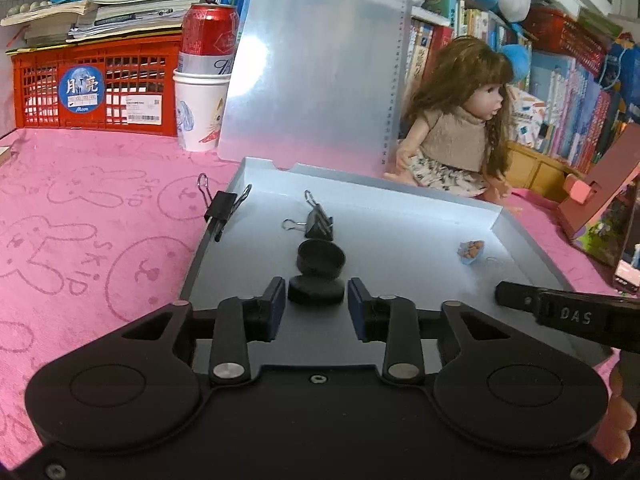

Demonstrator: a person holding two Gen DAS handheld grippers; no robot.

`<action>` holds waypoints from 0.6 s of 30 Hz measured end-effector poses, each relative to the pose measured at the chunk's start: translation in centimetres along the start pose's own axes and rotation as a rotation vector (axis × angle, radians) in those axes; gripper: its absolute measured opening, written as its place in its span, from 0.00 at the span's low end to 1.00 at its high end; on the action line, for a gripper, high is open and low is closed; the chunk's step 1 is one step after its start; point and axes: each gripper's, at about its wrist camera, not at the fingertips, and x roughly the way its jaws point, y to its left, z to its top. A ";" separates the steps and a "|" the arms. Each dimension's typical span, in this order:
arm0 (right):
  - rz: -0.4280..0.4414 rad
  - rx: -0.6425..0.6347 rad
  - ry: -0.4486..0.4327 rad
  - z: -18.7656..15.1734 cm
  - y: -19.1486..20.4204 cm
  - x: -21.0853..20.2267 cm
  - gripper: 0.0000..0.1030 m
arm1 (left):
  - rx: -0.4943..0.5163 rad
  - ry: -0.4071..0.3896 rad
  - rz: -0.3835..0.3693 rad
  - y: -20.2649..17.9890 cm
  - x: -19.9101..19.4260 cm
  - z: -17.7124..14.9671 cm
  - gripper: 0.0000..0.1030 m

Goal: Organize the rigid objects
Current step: 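Carry the black lid with the left gripper while the right gripper carries the walnut into the box, then open both grippers to release the black lid and walnut inside the box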

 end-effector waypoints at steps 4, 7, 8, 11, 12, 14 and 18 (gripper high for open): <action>0.012 -0.003 -0.016 0.1 0.2 -0.8 0.54 | -0.020 -0.008 -0.038 -0.1 -1.0 0.3 0.52; 0.025 -0.007 -0.034 0.2 0.4 -1.6 0.63 | -0.013 -0.018 -0.050 -0.3 -1.8 0.5 0.55; 0.028 -0.010 -0.039 0.3 0.4 -1.9 0.64 | -0.009 -0.020 -0.052 -0.4 -2.1 0.5 0.56; 0.034 -0.019 -0.053 0.3 0.5 -2.9 0.71 | 0.009 -0.031 -0.055 -0.5 -3.2 0.4 0.58; 0.036 -0.022 -0.057 0.3 0.6 -3.2 0.74 | 0.014 -0.035 -0.058 -0.6 -3.5 0.3 0.58; 0.038 -0.031 -0.066 0.2 0.6 -3.9 0.76 | 0.029 -0.044 -0.067 -0.8 -4.3 0.2 0.60; 0.048 -0.048 -0.085 -0.1 0.7 -5.3 0.82 | 0.060 -0.057 -0.087 -1.1 -6.0 -0.3 0.63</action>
